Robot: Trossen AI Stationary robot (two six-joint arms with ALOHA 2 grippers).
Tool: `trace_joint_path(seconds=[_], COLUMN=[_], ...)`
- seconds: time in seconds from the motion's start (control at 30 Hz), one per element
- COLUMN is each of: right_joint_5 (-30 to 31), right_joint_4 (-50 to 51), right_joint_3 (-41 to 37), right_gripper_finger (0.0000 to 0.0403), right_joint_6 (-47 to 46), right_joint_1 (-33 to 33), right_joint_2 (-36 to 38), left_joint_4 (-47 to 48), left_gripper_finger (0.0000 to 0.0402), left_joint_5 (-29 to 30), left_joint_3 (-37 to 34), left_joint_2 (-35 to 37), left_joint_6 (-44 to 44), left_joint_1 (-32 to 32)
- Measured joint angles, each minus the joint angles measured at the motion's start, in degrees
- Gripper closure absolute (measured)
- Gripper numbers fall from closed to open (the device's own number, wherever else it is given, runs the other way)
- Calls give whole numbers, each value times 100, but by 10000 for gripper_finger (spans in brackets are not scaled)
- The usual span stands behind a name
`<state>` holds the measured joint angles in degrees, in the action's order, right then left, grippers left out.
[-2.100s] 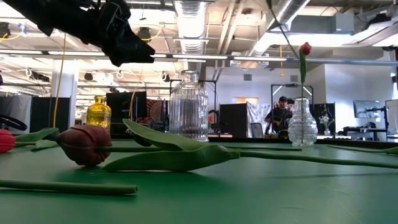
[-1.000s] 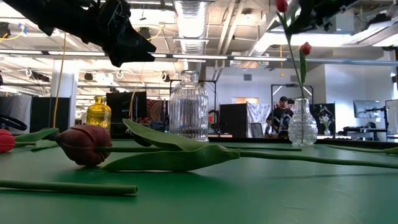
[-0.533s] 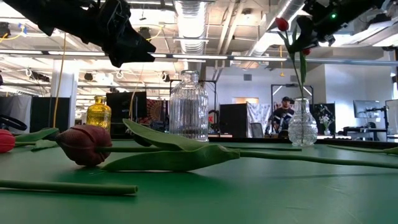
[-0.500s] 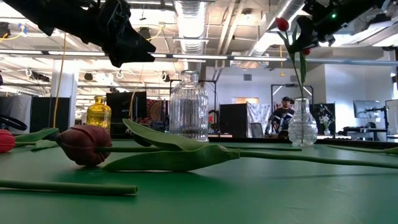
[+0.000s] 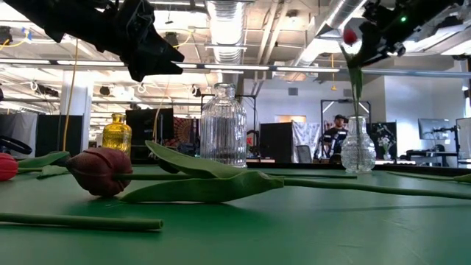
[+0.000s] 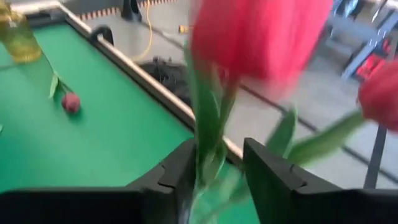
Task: Sort flowers into vase by color
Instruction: Put the top red tulip into the right transparent vase, then put the red tulip into the right transparent vase
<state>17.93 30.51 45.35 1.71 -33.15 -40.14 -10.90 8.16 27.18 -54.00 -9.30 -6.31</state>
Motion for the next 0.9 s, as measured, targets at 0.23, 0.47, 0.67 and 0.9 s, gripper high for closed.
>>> trace_joint_path(seconds=[0.23,0.47,0.67,0.9], right_joint_5=[-5,-193,-694,-1843], right_joint_4=[1435,2384,3167,3684], right_joint_3=[572,1204,1795,2225], right_gripper_finger=[186,173,173,173], right_joint_6=[-321,-526,-816,-963], right_joint_1=[0,0,0,44], right_joint_2=[0,-43,-304,-696], left_joint_4=[-2,-4,-4,500], left_gripper_finger=[186,186,186,186], left_joint_5=[-2,-2,-67,-510], left_joint_3=[0,0,0,0], left_joint_2=[0,0,0,0], left_joint_6=[0,-48,-114,-505], left_joint_1=[1,1,1,2])
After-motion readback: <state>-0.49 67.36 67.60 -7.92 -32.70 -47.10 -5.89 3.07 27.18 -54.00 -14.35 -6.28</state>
